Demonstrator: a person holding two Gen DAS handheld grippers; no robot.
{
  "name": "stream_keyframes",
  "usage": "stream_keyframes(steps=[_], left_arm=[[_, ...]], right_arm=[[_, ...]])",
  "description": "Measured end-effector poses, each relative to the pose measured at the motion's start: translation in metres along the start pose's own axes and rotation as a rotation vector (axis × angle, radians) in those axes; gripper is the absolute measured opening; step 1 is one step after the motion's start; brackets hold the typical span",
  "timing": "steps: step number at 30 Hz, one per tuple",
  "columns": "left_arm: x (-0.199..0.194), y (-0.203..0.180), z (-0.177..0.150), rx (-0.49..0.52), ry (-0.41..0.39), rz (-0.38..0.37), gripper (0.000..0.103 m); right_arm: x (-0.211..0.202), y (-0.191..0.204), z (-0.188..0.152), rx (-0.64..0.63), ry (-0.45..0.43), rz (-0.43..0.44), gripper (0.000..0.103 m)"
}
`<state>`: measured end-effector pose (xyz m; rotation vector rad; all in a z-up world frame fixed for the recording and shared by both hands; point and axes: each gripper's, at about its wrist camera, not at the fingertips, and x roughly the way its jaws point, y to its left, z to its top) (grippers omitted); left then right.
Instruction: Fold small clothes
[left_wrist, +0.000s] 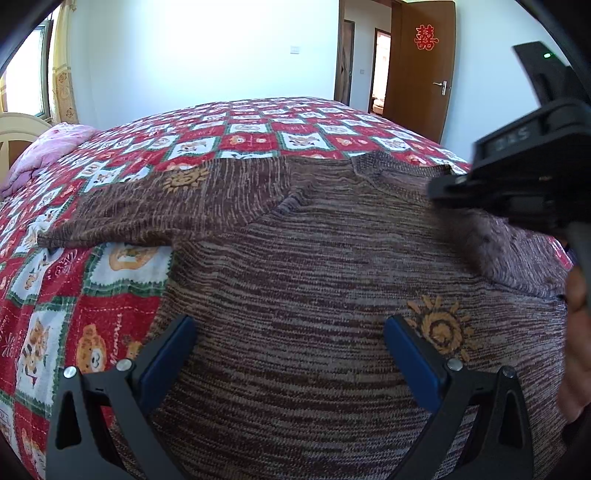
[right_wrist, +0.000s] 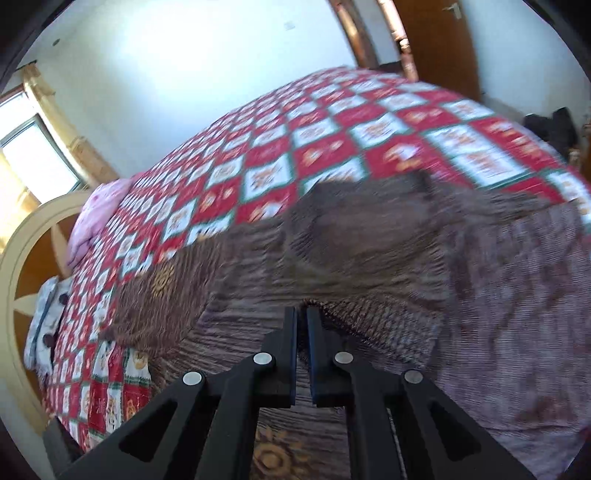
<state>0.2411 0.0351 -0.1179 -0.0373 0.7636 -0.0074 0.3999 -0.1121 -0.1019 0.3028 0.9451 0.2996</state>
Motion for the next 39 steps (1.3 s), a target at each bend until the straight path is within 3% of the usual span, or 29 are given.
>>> stream_keyframes(steps=[3, 6, 8, 10, 13, 16, 20, 24, 26, 28, 29, 31, 33, 39], left_arm=[[-0.001, 0.000, -0.001, -0.001, -0.001, 0.000, 0.103], [0.000, -0.001, -0.001, 0.000, -0.003, 0.000, 0.103], [0.000, 0.000, -0.001, -0.001, -0.003, 0.000, 0.103], [0.000, -0.001, -0.001, 0.001, -0.004, 0.002, 0.103], [0.000, -0.002, -0.001, 0.001, -0.004, 0.002, 0.103], [0.000, -0.002, -0.001, 0.000, -0.002, 0.001, 0.103], [0.000, -0.001, -0.001, -0.001, -0.002, 0.000, 0.103], [0.000, -0.001, 0.000, -0.002, -0.005, -0.002, 0.103], [0.000, -0.001, 0.000, -0.002, -0.004, -0.002, 0.103], [0.000, -0.001, -0.001, -0.002, -0.004, -0.002, 0.103], [0.000, -0.001, -0.001, -0.002, -0.005, -0.002, 0.103], [0.000, -0.002, -0.001, -0.002, -0.006, -0.002, 0.103], [0.000, -0.002, -0.001, -0.002, -0.008, -0.001, 0.103], [0.000, -0.003, -0.001, 0.002, -0.007, 0.003, 0.103]], right_arm=[[-0.003, -0.008, 0.004, 0.016, 0.039, 0.037, 0.011], [-0.047, -0.029, 0.002, 0.048, -0.093, 0.057, 0.011], [-0.073, -0.047, -0.002, 0.062, -0.142, 0.004, 0.011], [-0.084, -0.062, -0.006, 0.052, -0.120, -0.066, 0.011], [-0.077, -0.067, -0.019, 0.029, -0.051, -0.108, 0.011], [-0.043, -0.063, -0.026, 0.030, 0.034, -0.131, 0.011], [-0.015, -0.061, -0.008, 0.076, 0.007, -0.165, 0.011], [0.019, -0.048, 0.021, 0.067, 0.017, -0.123, 0.012], [0.032, -0.037, 0.033, 0.028, 0.027, -0.090, 0.024], [0.035, -0.028, 0.035, 0.027, 0.041, 0.018, 0.034], [0.032, -0.031, 0.040, 0.055, 0.042, 0.106, 0.034], [0.021, -0.032, 0.039, 0.076, 0.004, 0.143, 0.034], [0.009, -0.031, 0.030, 0.049, -0.020, 0.078, 0.034], [-0.003, -0.042, -0.005, -0.004, 0.018, -0.090, 0.034]])
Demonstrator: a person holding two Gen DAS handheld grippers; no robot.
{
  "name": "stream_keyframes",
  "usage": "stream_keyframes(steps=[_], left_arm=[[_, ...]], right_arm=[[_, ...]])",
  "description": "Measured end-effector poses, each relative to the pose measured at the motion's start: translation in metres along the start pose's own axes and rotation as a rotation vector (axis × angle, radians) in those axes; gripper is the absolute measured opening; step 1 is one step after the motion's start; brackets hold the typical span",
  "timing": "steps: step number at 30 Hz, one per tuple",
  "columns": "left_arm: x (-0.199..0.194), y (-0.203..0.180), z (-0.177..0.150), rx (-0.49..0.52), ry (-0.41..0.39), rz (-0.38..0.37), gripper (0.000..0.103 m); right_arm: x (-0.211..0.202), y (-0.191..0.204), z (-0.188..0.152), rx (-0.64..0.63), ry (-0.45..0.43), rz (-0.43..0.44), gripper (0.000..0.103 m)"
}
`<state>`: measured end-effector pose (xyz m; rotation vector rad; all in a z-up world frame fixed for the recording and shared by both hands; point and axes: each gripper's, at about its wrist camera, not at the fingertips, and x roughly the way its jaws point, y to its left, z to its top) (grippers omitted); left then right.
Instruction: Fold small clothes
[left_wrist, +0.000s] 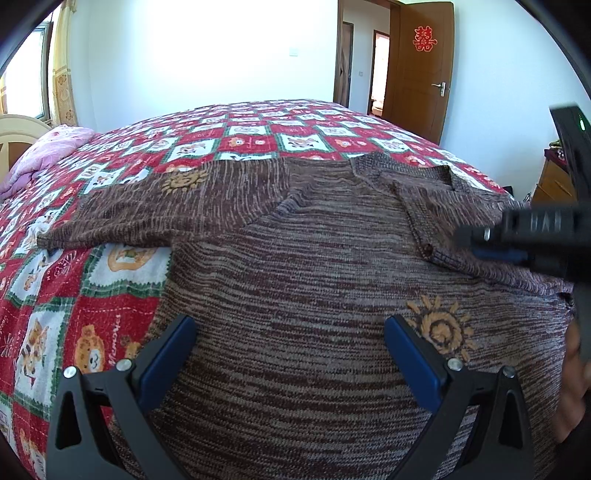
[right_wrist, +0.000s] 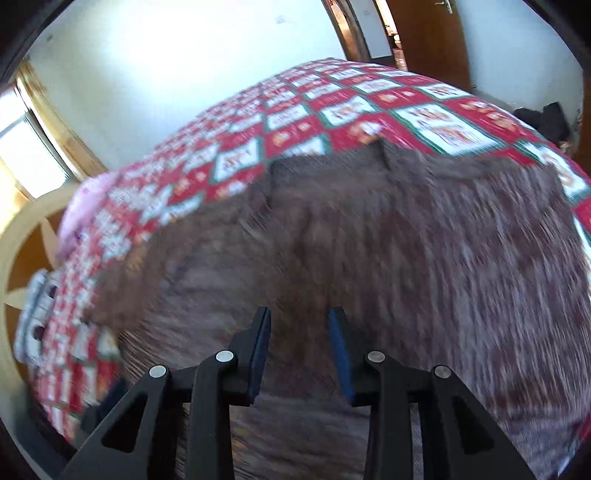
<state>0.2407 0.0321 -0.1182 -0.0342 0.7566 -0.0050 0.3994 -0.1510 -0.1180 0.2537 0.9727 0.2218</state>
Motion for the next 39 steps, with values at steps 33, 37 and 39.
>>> stream_keyframes(steps=[33, 37, 39], left_arm=[[0.008, 0.243, 0.062, -0.678, 0.015, 0.153, 0.089], [0.045, 0.258, 0.060, -0.794, 0.095, 0.114, 0.082], [0.053, 0.256, 0.063, -0.802, 0.085, 0.137, 0.081]], right_arm=[[-0.093, -0.064, -0.072, 0.181, -0.227, -0.009, 0.045], [-0.093, -0.062, -0.071, 0.175, -0.232, -0.022, 0.045], [-0.092, -0.062, -0.071, 0.170, -0.225, -0.019, 0.045]])
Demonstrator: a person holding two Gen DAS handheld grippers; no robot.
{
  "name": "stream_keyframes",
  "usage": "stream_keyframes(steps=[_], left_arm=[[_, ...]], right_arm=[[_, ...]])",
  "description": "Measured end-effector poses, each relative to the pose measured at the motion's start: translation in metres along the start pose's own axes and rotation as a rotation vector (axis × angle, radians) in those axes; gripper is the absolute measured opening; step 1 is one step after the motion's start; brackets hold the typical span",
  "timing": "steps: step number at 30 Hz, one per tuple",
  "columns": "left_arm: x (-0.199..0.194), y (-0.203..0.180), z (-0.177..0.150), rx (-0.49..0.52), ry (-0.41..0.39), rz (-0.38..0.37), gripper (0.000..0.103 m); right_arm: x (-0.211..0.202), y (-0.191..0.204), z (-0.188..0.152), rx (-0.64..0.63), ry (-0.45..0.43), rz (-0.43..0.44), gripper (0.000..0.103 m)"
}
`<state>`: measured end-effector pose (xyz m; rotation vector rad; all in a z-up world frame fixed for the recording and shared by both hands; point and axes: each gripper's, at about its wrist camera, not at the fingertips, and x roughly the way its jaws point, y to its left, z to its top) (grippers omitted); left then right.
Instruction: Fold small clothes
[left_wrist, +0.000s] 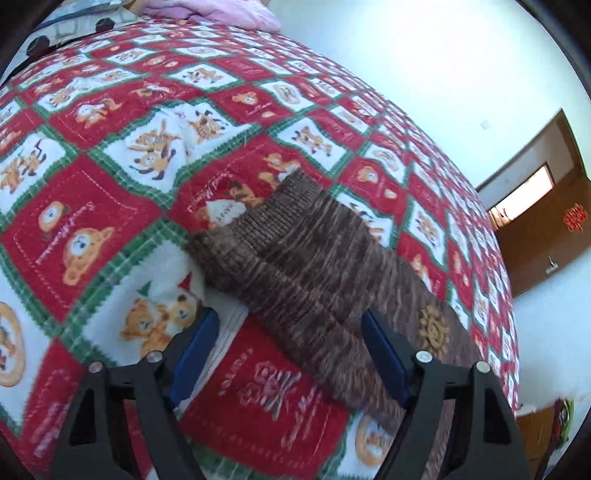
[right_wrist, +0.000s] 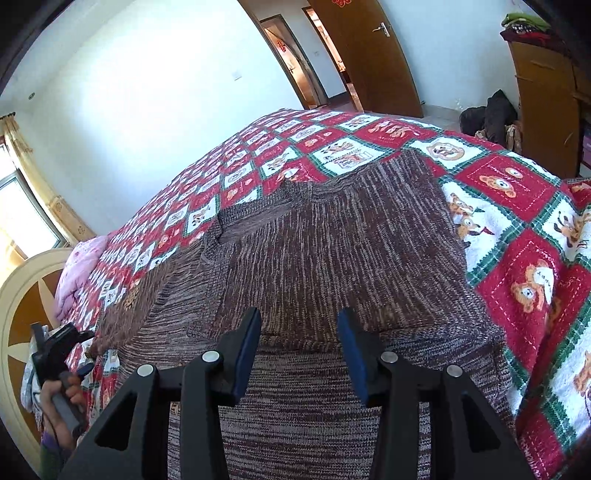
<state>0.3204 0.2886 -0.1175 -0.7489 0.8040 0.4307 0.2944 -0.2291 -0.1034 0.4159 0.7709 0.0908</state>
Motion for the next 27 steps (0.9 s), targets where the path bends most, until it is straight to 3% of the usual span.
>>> stream_keyframes(steps=[4, 6, 7, 9, 12, 18, 23, 27], left_arm=[[0.001, -0.003, 0.000, -0.043, -0.017, -0.016, 0.074], [0.001, -0.001, -0.001, -0.057, -0.028, -0.014, 0.048], [0.002, 0.000, -0.001, -0.050, -0.031, -0.011, 0.041], [0.002, 0.006, 0.000, -0.048, -0.033, -0.034, 0.014], [0.002, 0.010, 0.001, -0.056, -0.023, -0.070, 0.011], [-0.015, -0.034, 0.002, 0.080, -0.066, -0.086, 0.010], [-0.061, -0.121, -0.031, 0.369, -0.149, -0.209, 0.010], [-0.089, -0.186, -0.101, 0.620, -0.120, -0.340, 0.010]], right_arm=[[0.002, 0.000, -0.001, -0.005, 0.011, -0.006, 0.046], [0.002, 0.000, -0.001, -0.002, 0.015, -0.010, 0.046], [0.003, -0.001, -0.001, 0.000, 0.016, -0.010, 0.046], [0.004, -0.003, -0.001, 0.009, 0.020, -0.008, 0.046], [0.004, -0.005, -0.001, 0.022, 0.019, -0.005, 0.046], [0.001, -0.008, -0.001, 0.037, 0.009, 0.001, 0.046], [-0.001, -0.013, 0.000, 0.058, 0.000, 0.011, 0.046], [-0.002, -0.018, 0.000, 0.085, 0.001, 0.025, 0.046]])
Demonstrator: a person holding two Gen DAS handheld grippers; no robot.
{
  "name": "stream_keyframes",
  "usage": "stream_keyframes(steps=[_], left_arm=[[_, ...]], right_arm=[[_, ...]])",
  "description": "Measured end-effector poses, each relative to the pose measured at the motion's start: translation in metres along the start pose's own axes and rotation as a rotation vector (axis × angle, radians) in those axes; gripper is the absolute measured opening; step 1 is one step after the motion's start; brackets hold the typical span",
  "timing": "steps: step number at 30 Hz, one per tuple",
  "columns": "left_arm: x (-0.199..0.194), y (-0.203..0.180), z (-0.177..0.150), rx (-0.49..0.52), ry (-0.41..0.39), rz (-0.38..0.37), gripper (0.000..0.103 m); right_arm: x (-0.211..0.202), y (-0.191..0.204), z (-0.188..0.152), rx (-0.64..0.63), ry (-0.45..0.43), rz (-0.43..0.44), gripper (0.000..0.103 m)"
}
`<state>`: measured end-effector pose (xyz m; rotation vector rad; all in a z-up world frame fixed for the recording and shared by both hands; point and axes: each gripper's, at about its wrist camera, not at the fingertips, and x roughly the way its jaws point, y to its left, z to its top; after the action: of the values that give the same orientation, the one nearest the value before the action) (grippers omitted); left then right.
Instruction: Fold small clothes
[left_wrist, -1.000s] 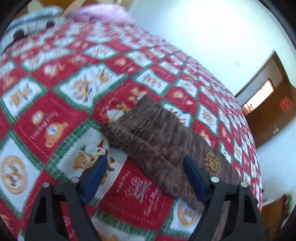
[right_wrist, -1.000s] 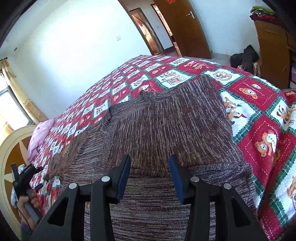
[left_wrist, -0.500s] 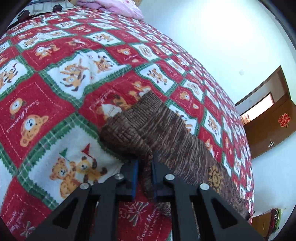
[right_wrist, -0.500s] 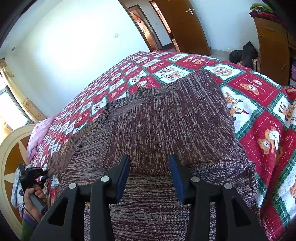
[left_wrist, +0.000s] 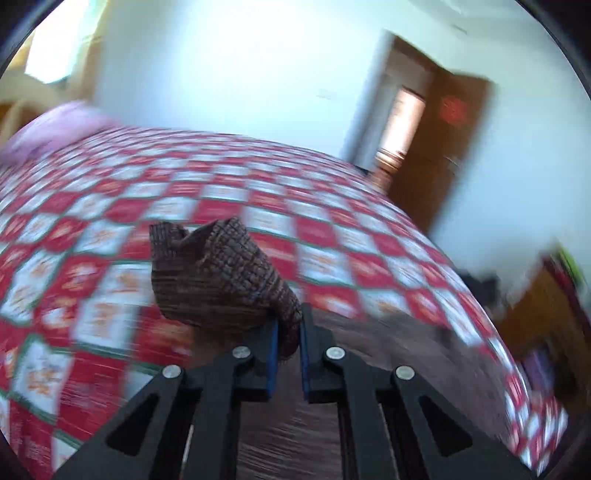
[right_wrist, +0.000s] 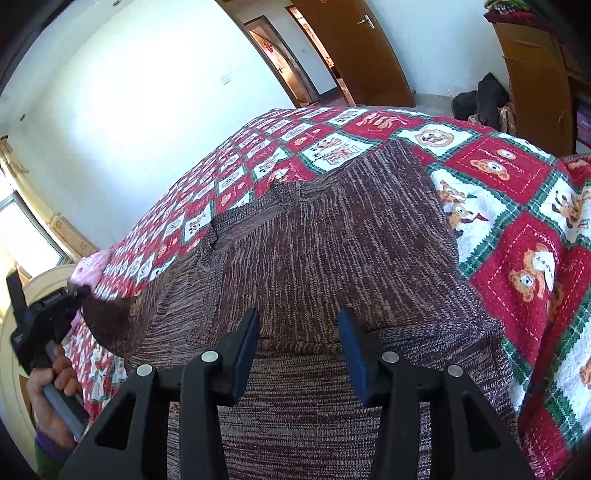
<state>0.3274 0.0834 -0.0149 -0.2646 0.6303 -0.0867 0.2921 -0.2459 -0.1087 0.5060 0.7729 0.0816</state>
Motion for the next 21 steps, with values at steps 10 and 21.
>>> stream_keyframes(steps=[10, 21], left_arm=[[0.042, -0.105, -0.101, 0.269, 0.193, -0.006, 0.010], [-0.004, -0.065, -0.099, 0.217, 0.156, -0.048, 0.081]], right_arm=[[0.000, -0.005, 0.001, 0.032, 0.014, 0.024, 0.046], [0.003, -0.005, 0.001, 0.033, 0.026, 0.036, 0.046]])
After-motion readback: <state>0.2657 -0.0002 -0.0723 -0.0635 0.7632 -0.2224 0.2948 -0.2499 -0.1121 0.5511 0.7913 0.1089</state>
